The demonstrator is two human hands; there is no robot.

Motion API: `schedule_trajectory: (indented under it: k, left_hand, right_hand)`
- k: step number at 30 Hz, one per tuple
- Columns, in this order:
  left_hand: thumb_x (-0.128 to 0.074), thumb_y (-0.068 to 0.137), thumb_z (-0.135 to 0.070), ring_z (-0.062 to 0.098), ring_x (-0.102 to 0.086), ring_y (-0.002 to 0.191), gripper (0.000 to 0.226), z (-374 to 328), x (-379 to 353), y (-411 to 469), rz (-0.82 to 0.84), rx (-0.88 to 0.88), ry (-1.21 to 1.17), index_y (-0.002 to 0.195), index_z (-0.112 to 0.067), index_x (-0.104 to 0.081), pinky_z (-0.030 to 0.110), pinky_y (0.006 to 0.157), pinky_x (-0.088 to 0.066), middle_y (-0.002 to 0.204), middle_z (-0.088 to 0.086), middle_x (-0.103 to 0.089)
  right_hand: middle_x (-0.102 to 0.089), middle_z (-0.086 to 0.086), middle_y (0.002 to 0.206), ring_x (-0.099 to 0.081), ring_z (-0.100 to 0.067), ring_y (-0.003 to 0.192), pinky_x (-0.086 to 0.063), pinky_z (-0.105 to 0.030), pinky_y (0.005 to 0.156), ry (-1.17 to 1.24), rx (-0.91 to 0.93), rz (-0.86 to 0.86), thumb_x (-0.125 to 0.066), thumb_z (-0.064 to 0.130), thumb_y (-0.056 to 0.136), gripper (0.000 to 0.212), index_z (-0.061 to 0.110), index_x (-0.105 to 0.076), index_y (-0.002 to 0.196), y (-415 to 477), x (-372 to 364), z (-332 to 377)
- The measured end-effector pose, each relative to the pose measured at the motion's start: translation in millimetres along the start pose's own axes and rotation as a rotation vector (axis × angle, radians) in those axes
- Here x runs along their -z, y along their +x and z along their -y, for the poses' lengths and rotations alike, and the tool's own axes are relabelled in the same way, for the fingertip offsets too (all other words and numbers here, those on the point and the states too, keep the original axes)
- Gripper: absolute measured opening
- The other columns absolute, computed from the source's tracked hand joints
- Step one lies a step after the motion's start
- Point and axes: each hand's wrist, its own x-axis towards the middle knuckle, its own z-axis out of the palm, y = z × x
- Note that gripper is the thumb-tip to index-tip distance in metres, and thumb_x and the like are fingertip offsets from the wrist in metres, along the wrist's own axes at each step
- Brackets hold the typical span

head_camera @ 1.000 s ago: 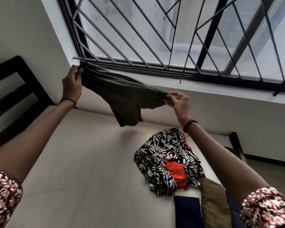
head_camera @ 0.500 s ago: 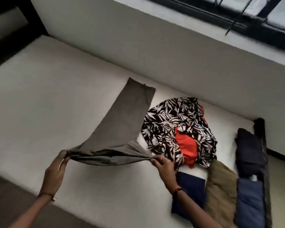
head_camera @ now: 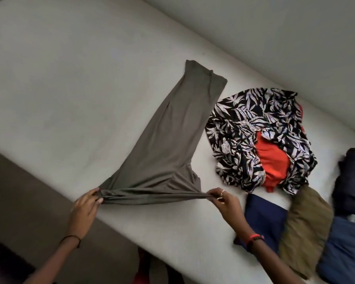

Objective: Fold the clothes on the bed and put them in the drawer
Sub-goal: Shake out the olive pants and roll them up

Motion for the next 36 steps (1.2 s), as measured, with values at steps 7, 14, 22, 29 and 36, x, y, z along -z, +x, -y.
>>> schedule_trajectory:
  k: [7, 14, 22, 29, 36]
  left_hand:
    - [-0.064, 0.087, -0.009, 0.034, -0.060, 0.098, 0.016, -4.1, 5.7, 32.9, -0.002, 0.113, -0.114, 0.095, 0.004, -0.067, 0.038, 0.084, -0.044, 0.107, 0.017, -0.065]
    - [-0.067, 0.086, -0.015, 0.034, -0.060, 0.092, 0.019, 0.1, 7.4, 55.9, 0.029, 0.195, -0.087, 0.096, 0.001, -0.067, 0.040, 0.084, -0.047, 0.103, 0.019, -0.058]
    - [-0.072, 0.081, -0.015, 0.032, -0.057, 0.108, 0.045, -7.7, 32.3, 84.8, 0.393, 0.433, -0.210, 0.119, -0.004, -0.051, 0.034, 0.090, -0.044, 0.110, 0.014, -0.059]
    - [-0.079, 0.072, -0.027, 0.022, -0.064, 0.078, 0.042, -42.9, 100.2, 97.8, 0.595, 0.338, -0.278, 0.104, -0.017, -0.053, 0.026, 0.068, -0.042, 0.085, 0.014, -0.070]
    - [-0.071, 0.080, -0.008, 0.023, -0.064, 0.071, 0.038, -53.8, 108.5, 86.4, 0.661, 0.293, -0.282, 0.109, -0.011, -0.048, 0.026, 0.066, -0.045, 0.078, 0.013, -0.070]
  right_hand:
    - [-0.071, -0.002, 0.086, -0.064, -0.019, 0.079, -0.048, -0.027, 0.075, -0.193, 0.180, 0.132, -0.072, 0.014, 0.082, 0.012, 0.005, -0.071, 0.090, 129.7, 43.7, 70.0]
    - [-0.068, -0.010, 0.093, -0.061, -0.020, 0.089, -0.039, -0.018, 0.067, -0.334, 0.222, 0.126, -0.071, 0.011, 0.080, 0.025, 0.007, -0.067, 0.104, 247.6, 21.6, 141.3]
    - [-0.058, -0.025, 0.119, -0.054, -0.037, 0.113, -0.039, -0.038, 0.092, -0.410, 0.369, 0.065, -0.050, 0.009, 0.091, 0.030, -0.005, -0.057, 0.116, 185.4, -67.7, 163.2]
    - [-0.003, -0.022, 0.157, 0.002, -0.030, 0.147, 0.001, -0.045, 0.119, -0.453, 0.602, 0.325, -0.072, 0.035, 0.079, 0.107, -0.004, -0.001, 0.148, 49.9, -195.5, 162.6]
    - [-0.022, -0.027, 0.152, -0.016, -0.034, 0.144, -0.005, -0.044, 0.118, -0.311, 0.403, 0.098, -0.015, 0.006, 0.085, 0.062, -0.009, -0.017, 0.145, 27.5, -232.7, 192.1]
